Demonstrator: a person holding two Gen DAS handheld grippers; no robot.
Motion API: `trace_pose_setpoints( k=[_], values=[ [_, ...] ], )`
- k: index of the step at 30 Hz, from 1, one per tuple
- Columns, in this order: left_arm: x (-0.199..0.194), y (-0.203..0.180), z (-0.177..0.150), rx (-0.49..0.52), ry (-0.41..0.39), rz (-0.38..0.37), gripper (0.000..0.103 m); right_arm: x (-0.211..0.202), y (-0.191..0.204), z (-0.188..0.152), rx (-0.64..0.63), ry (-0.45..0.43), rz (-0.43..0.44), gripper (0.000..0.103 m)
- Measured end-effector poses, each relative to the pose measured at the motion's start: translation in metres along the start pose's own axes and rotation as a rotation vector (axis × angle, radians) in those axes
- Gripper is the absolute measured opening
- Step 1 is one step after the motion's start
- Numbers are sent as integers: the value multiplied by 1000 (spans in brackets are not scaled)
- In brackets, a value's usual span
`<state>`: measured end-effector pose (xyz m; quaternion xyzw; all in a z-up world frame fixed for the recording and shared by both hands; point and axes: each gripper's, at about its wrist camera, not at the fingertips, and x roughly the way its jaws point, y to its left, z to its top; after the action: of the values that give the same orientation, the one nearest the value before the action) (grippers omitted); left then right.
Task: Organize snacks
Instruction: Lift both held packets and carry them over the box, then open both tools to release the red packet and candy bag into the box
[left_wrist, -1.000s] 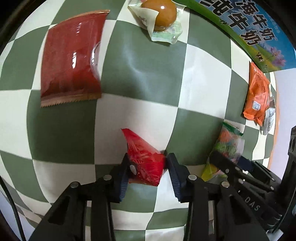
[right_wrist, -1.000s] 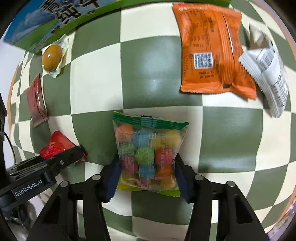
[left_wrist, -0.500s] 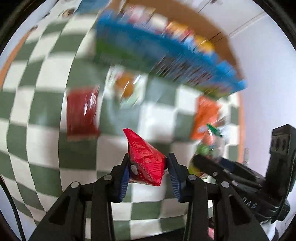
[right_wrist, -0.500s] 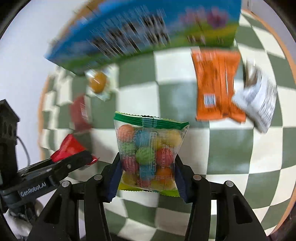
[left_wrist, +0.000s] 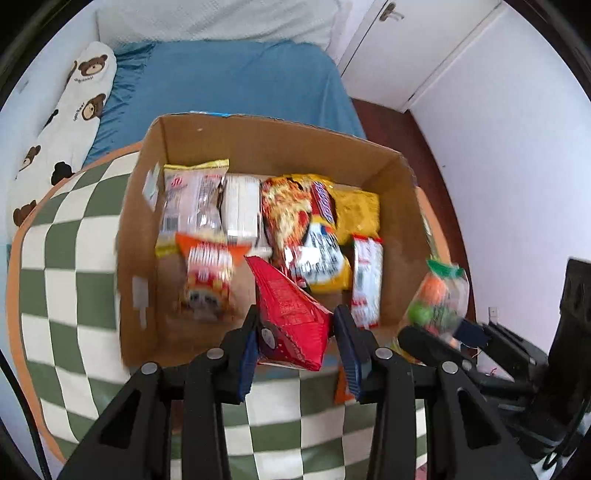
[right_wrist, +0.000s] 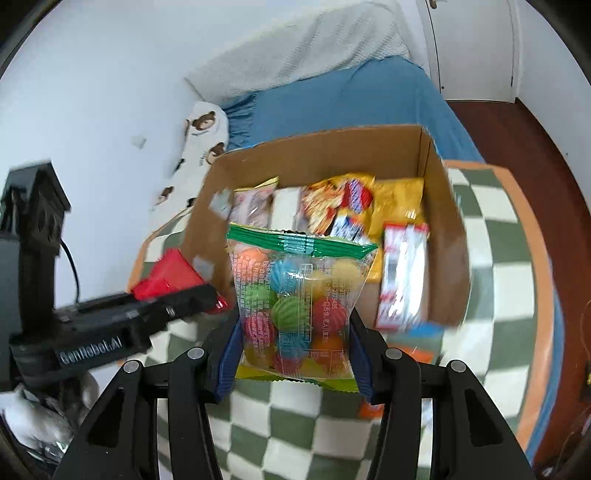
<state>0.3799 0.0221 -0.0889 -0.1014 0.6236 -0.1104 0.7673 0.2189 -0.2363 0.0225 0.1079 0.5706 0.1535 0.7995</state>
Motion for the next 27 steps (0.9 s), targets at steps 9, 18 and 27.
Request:
trace_pose_setpoints(
  k=[9,18,27],
  values=[
    [77,17,42,-54,178,6,36,64,-32,37,33,111,-48,54],
    [109,32,29,-78,268,78,86,110,-52,31,50,270,-87,97],
    [88,32,23,-64,189,124,86,104,-61,33,47,249,-135,97]
  ],
)
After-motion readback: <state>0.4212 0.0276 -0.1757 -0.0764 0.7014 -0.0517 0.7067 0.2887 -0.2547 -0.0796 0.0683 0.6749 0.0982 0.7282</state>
